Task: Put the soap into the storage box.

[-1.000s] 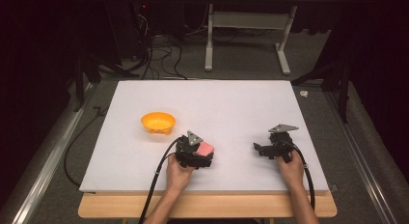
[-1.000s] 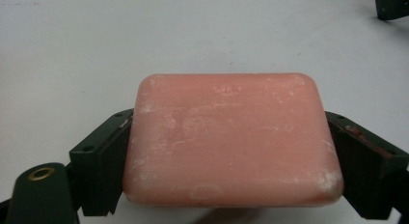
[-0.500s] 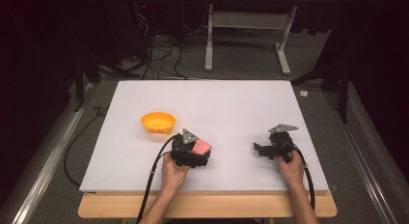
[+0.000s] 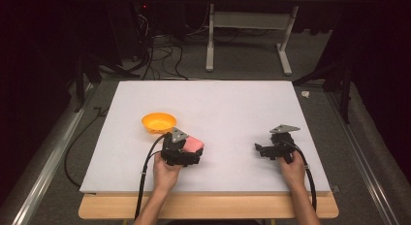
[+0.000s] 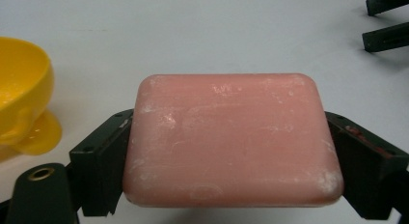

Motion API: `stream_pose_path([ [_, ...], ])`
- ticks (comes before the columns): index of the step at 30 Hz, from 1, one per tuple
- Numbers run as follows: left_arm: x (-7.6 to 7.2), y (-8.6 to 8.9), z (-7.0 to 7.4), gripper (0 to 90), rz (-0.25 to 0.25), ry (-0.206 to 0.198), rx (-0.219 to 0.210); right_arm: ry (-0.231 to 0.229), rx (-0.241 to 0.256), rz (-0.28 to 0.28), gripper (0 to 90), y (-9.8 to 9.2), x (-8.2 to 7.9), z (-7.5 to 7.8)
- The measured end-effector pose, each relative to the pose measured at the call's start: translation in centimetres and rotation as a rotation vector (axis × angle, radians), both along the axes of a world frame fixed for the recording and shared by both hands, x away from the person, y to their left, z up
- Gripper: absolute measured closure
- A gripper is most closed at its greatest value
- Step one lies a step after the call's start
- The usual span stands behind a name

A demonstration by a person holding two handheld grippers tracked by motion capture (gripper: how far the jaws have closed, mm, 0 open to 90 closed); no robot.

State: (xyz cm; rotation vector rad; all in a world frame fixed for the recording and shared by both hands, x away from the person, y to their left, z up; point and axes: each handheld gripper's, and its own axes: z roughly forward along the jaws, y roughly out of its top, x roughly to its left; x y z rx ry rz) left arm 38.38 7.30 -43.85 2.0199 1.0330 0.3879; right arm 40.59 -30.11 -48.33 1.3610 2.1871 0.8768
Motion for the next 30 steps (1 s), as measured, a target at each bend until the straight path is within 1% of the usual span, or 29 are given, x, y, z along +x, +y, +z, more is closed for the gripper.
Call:
stream_pose_path([
  [10, 0.0, 1.6, 0.8, 13.8, 0.033, -0.013, -0.012, 0.001, 0.001, -0.001, 14.3, 0.0, 0.0, 0.0],
  [14, 0.0, 2.0, 1.1, 13.8, 0.043, -0.018, -0.007, 0.0, 0.0, 0.001, 14.3, 0.0, 0.0, 0.0],
  [20, 0.2, 3.1, 1.7, 13.8, 0.074, -0.032, -0.003, 0.0, 0.0, 0.0, 14.3, 0.0, 0.0, 0.0],
  [30, 0.5, 4.4, 2.1, 13.8, 0.115, -0.038, -0.001, 0.0, 0.0, 0.0, 14.3, 0.0, 0.0, 0.0],
])
